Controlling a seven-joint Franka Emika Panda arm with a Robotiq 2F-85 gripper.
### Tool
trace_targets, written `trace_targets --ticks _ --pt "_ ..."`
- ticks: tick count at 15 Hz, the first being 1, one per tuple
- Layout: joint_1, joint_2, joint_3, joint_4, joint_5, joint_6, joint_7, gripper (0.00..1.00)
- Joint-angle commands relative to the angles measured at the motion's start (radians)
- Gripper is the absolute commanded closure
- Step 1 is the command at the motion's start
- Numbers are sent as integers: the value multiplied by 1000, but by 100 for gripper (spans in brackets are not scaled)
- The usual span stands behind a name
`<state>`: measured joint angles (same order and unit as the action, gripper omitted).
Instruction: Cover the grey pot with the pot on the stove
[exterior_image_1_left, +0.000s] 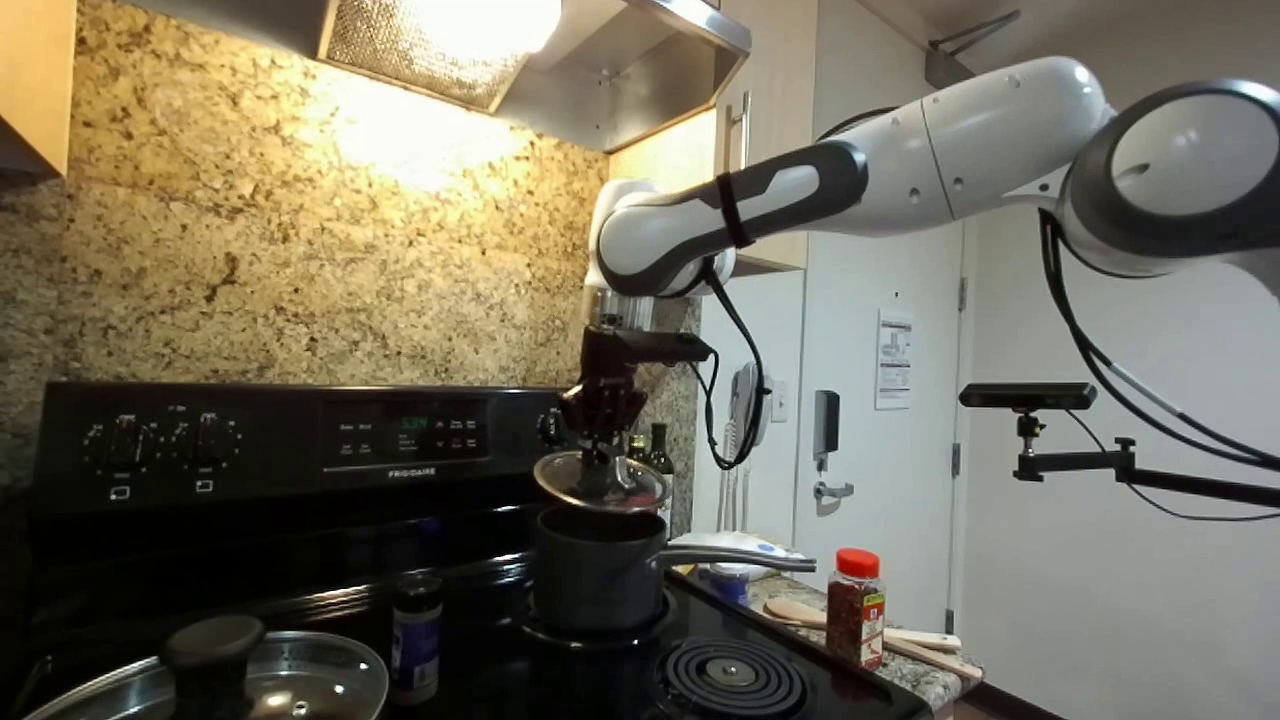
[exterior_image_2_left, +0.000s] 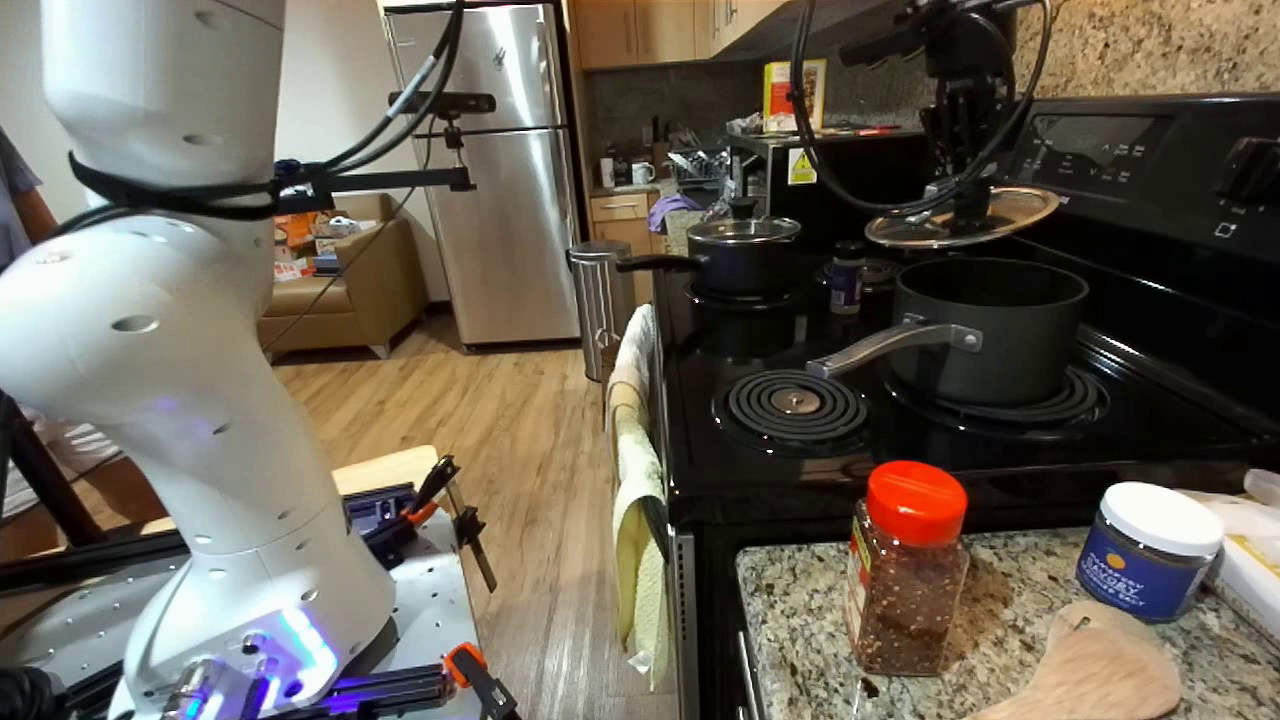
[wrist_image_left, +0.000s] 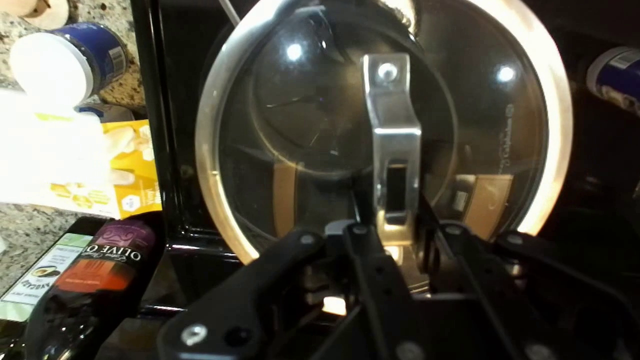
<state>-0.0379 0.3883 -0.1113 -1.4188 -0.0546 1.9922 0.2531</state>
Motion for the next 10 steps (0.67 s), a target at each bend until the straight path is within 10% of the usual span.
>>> trace_targets --ticks 1,10 --pt "-12 63 -7 103 10 -48 40 95" --pt "-10 119 -16 203 20 -163 119 95"
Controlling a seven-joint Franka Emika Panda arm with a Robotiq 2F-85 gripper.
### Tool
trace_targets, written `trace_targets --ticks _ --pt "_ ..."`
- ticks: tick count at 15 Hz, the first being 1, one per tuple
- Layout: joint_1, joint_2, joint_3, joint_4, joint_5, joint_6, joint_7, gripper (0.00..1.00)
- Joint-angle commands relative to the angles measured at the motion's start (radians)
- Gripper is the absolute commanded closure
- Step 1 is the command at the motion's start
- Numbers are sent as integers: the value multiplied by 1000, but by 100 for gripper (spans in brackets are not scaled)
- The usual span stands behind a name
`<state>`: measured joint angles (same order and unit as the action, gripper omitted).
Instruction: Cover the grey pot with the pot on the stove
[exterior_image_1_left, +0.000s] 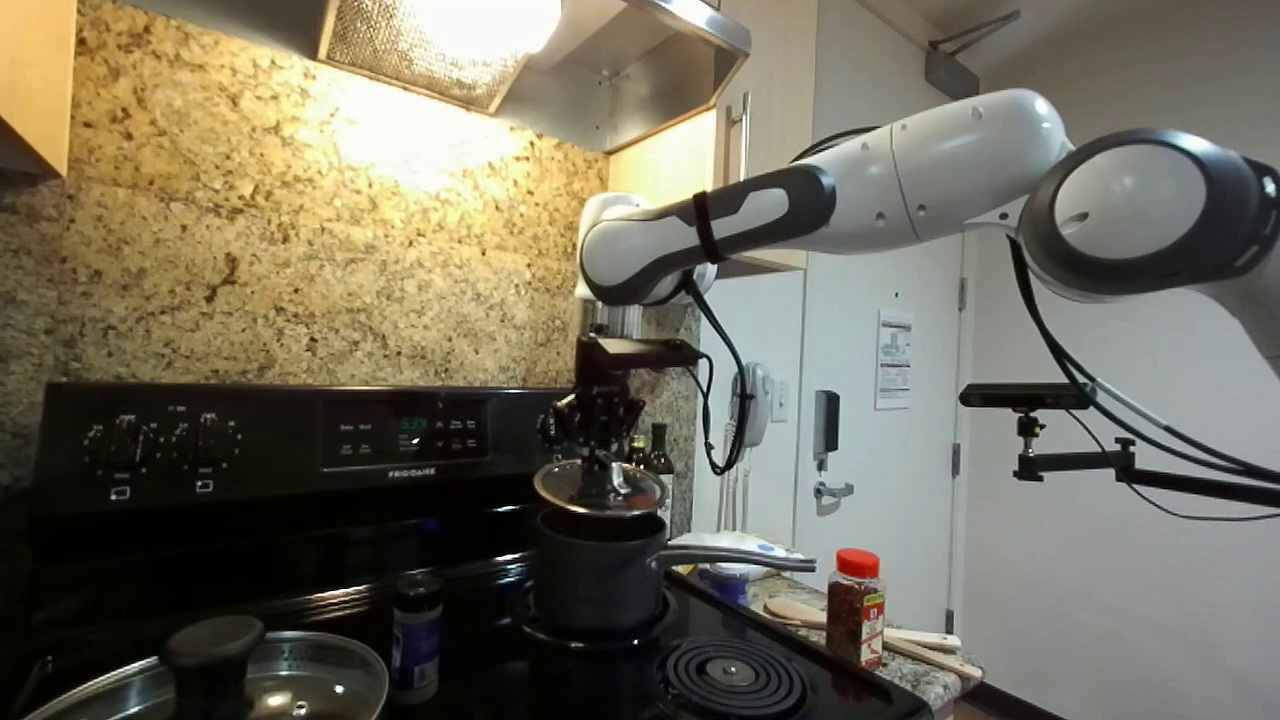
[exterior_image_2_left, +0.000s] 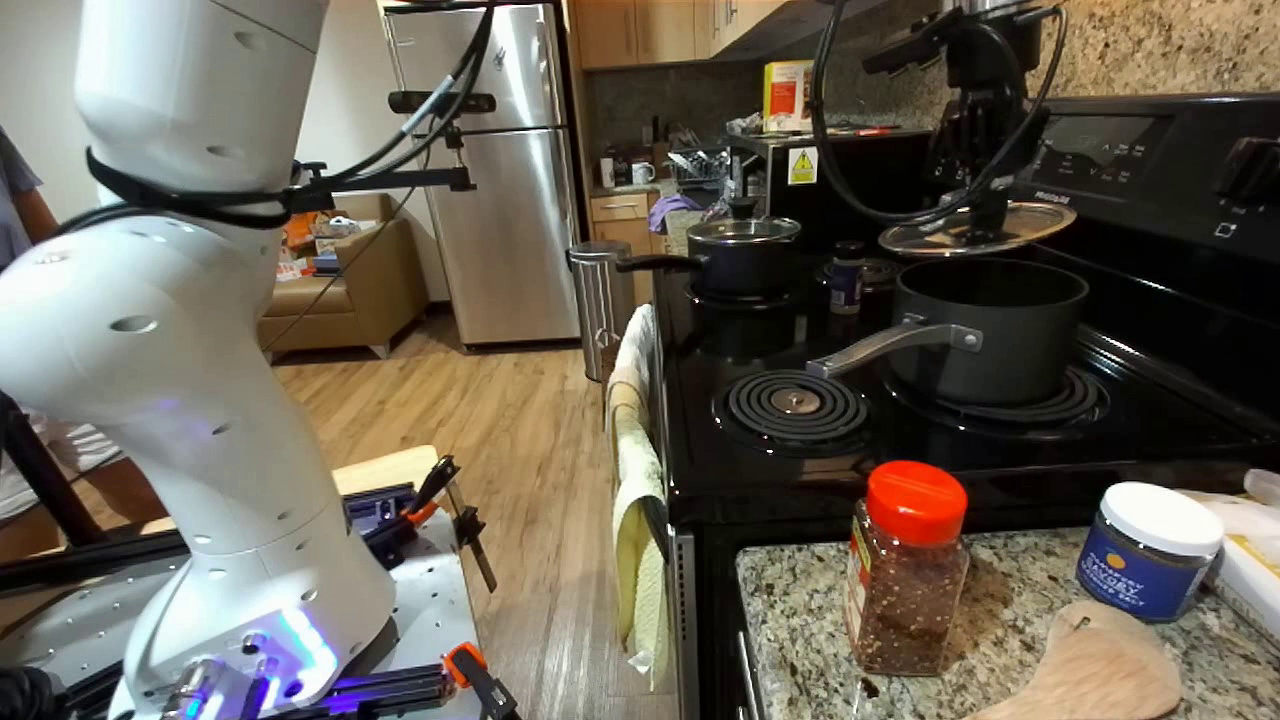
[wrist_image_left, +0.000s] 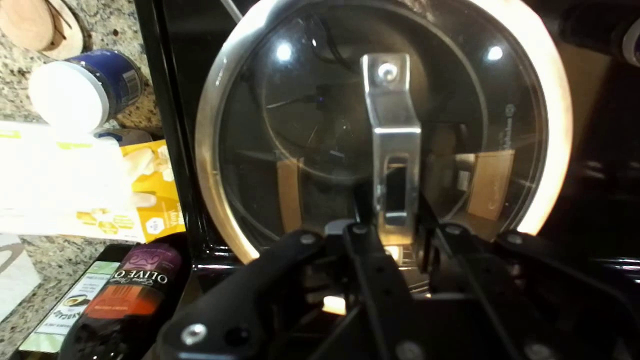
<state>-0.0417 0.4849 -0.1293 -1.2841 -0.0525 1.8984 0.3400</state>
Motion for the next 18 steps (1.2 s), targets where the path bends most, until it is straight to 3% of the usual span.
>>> trace_targets --ticks 1,11,12,13,15,16,18 --pt "-6 26 2 78 19 -83 39 95" --pt "-13 56 9 132 41 -105 54 95" --pt "0 40 0 84 14 -80 44 95" --pt "0 42 0 84 13 -80 44 78" --pt "1 46 0 82 13 -80 44 78" --pt "1 48 0 82 13 -80 44 95" --pt "-3 53 5 88 18 -89 42 95"
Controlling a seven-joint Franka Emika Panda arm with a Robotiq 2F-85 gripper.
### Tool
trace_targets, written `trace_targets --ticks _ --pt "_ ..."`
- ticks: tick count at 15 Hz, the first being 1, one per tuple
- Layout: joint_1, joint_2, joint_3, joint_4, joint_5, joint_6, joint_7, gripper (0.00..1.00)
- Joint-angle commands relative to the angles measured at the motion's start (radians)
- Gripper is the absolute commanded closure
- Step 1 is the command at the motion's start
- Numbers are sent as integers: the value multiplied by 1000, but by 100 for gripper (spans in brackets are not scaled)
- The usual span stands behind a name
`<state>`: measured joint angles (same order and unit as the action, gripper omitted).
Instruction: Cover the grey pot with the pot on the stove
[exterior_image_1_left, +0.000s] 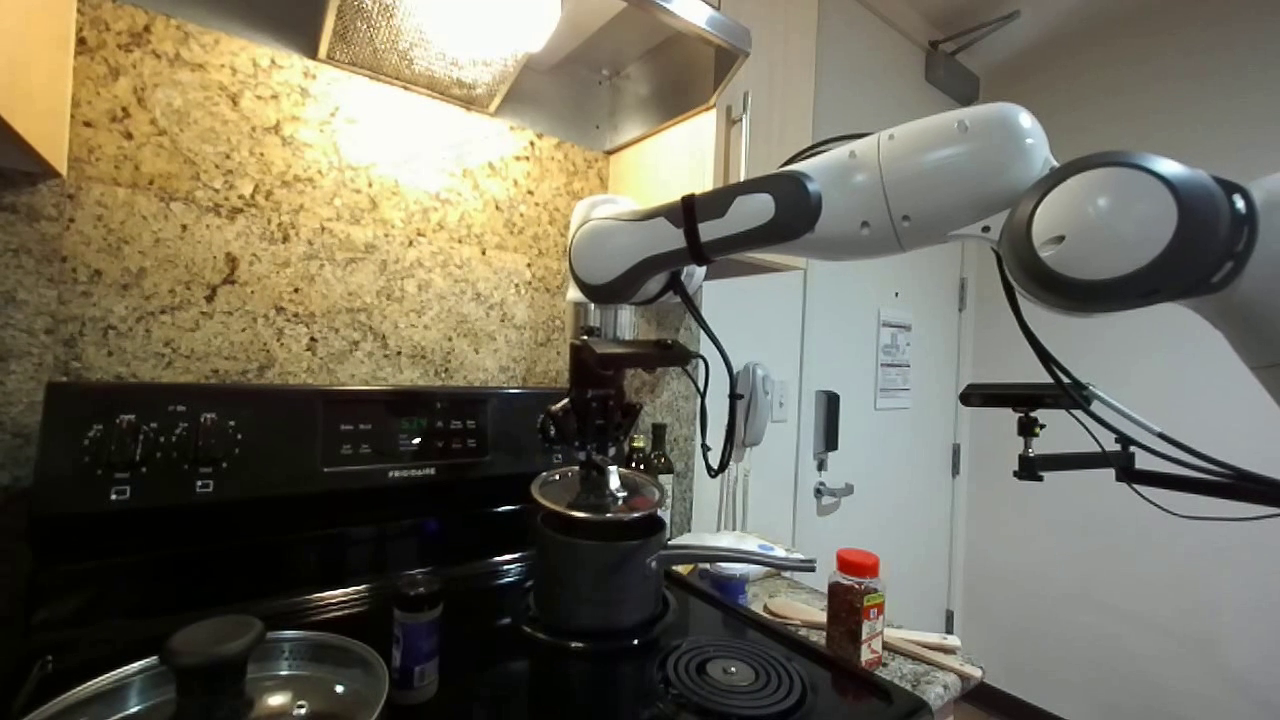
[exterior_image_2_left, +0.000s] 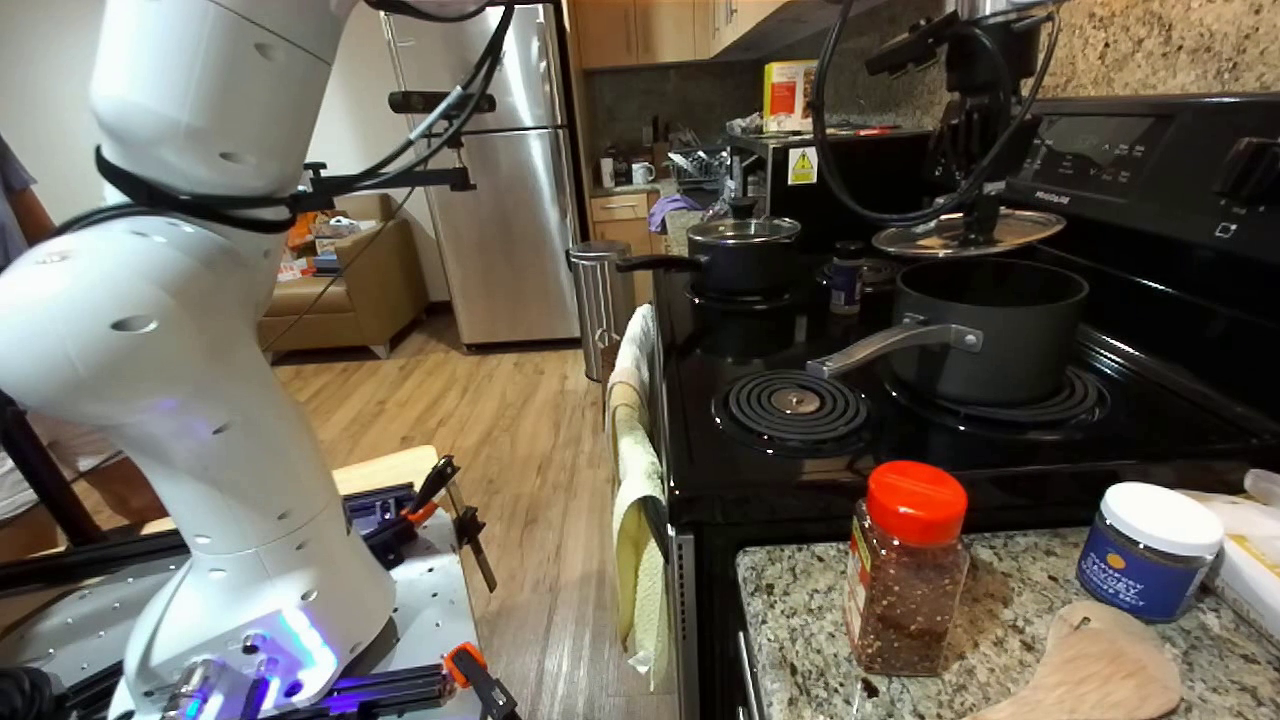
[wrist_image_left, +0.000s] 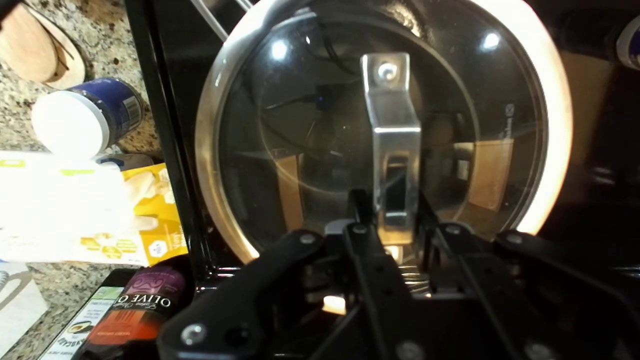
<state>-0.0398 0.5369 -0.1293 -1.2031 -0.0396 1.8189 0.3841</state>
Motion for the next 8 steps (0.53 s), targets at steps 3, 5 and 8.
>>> trace_targets --ticks 3,5,8 --pt "-5 6 6 5 17 -6 16 95" --pt "-6 8 7 3 24 -1 26 95" --pt "-5 8 5 2 40 -3 72 95"
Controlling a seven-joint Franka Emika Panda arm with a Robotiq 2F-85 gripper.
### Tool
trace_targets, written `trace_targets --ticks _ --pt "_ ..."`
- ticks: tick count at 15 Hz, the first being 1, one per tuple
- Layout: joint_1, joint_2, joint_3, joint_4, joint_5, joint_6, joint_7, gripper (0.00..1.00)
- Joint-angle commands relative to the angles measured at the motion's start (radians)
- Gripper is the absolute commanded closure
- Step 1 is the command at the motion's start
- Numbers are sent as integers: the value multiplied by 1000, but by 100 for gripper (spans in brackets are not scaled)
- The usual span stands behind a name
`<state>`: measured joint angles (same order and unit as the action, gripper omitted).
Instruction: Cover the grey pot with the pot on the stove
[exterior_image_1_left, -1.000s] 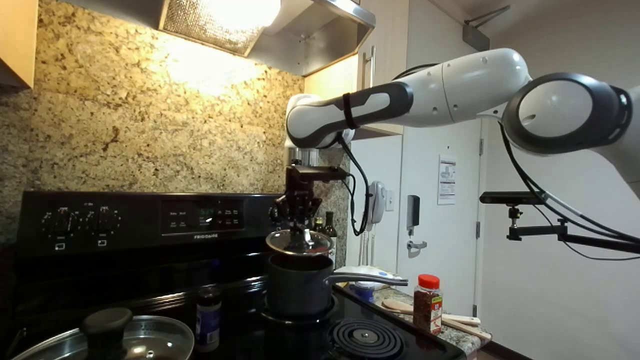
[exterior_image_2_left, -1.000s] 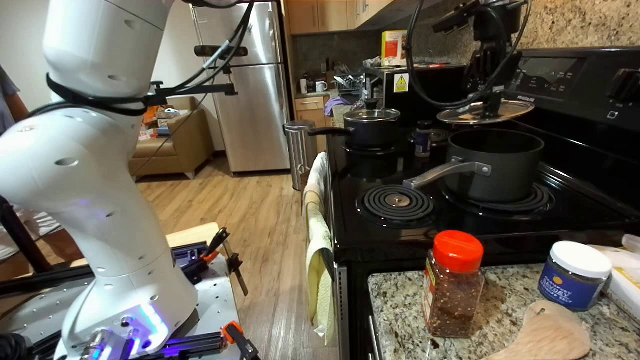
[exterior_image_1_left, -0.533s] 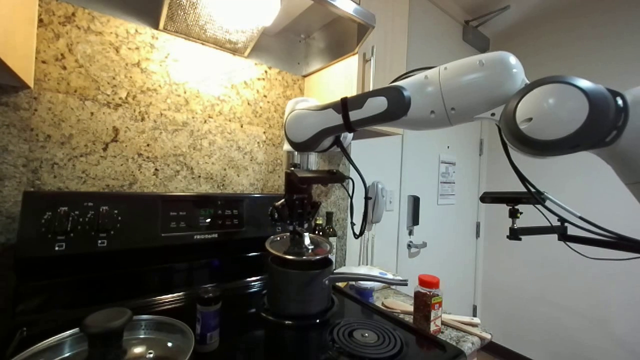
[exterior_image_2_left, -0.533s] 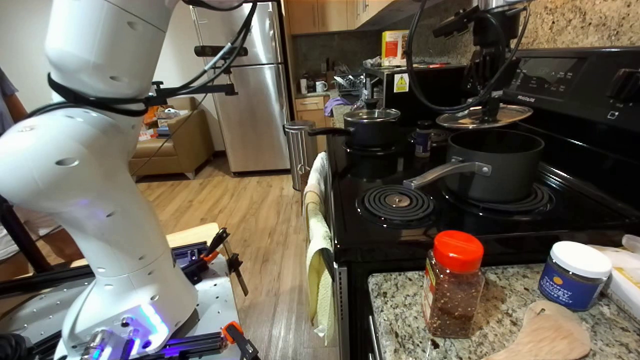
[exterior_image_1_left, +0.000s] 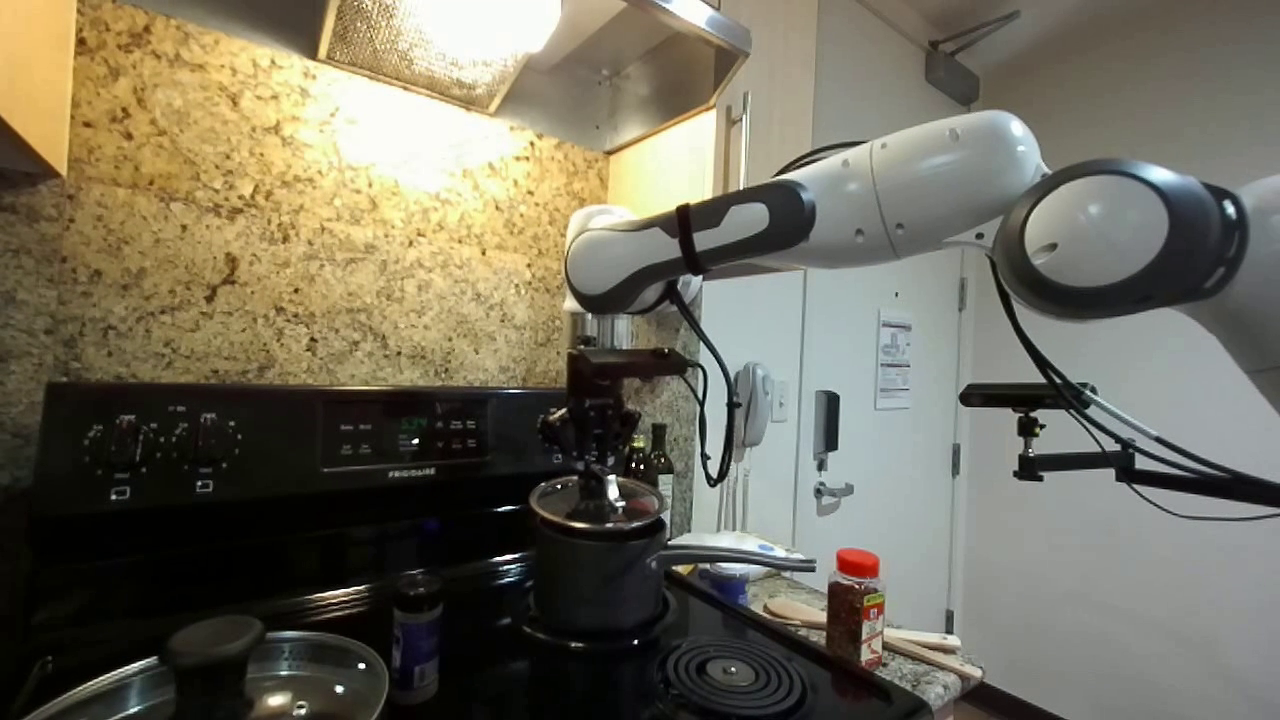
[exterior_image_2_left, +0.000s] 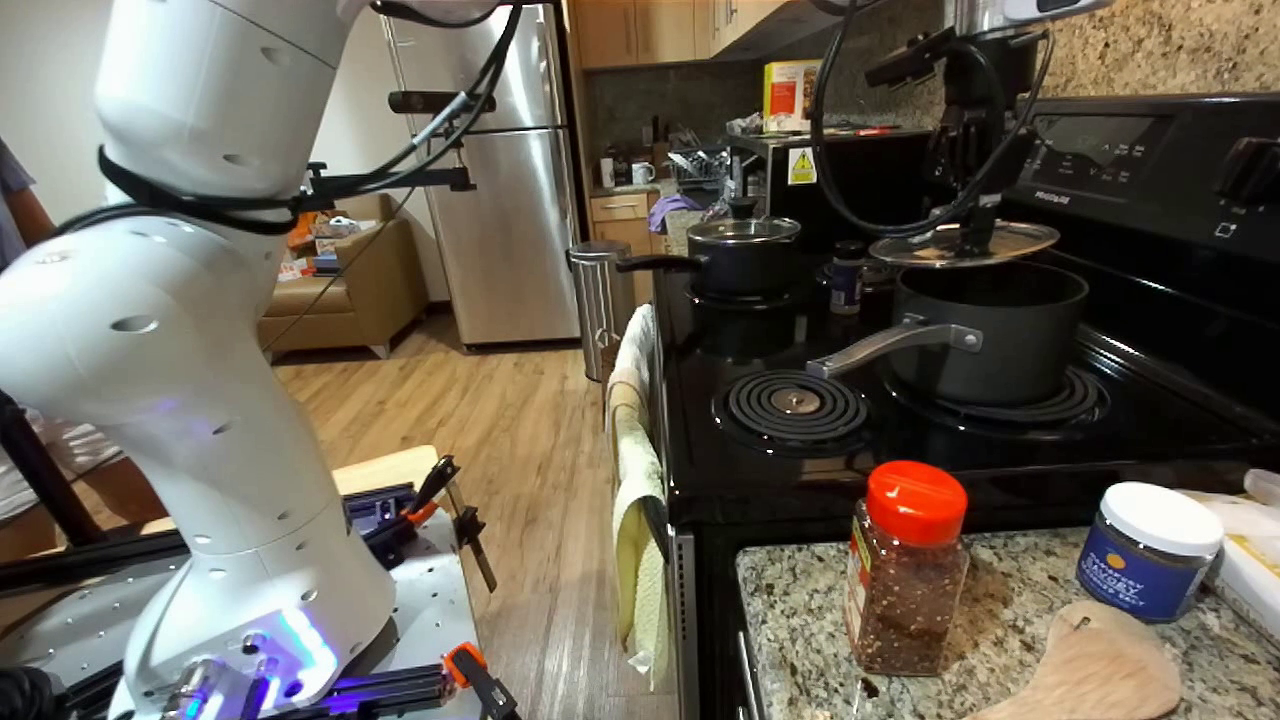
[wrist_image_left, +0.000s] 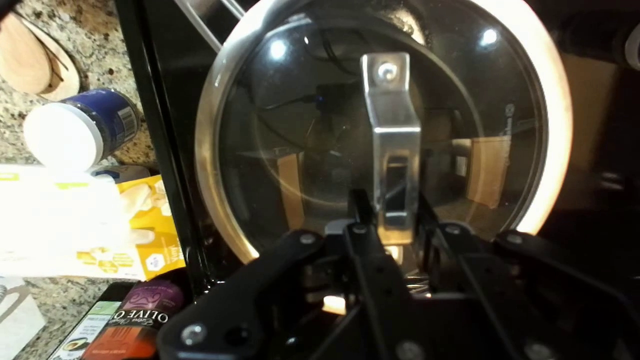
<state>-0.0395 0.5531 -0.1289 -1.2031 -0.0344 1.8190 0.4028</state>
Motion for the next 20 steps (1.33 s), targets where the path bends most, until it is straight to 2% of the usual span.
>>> trace_targets --ticks 1,9,11,12,17,18,20 --pt "-3 -8 2 1 41 -5 81 95" --pt "11 -12 -9 -4 54 -7 304 95" --pt "-4 -12 12 -5 76 3 262 95" --pt "5 2 -1 4 45 -4 267 78" --pt "5 2 3 4 53 -4 267 78" --pt "5 2 3 4 53 -4 267 95" --pt "-18 -5 2 18 73 5 250 95"
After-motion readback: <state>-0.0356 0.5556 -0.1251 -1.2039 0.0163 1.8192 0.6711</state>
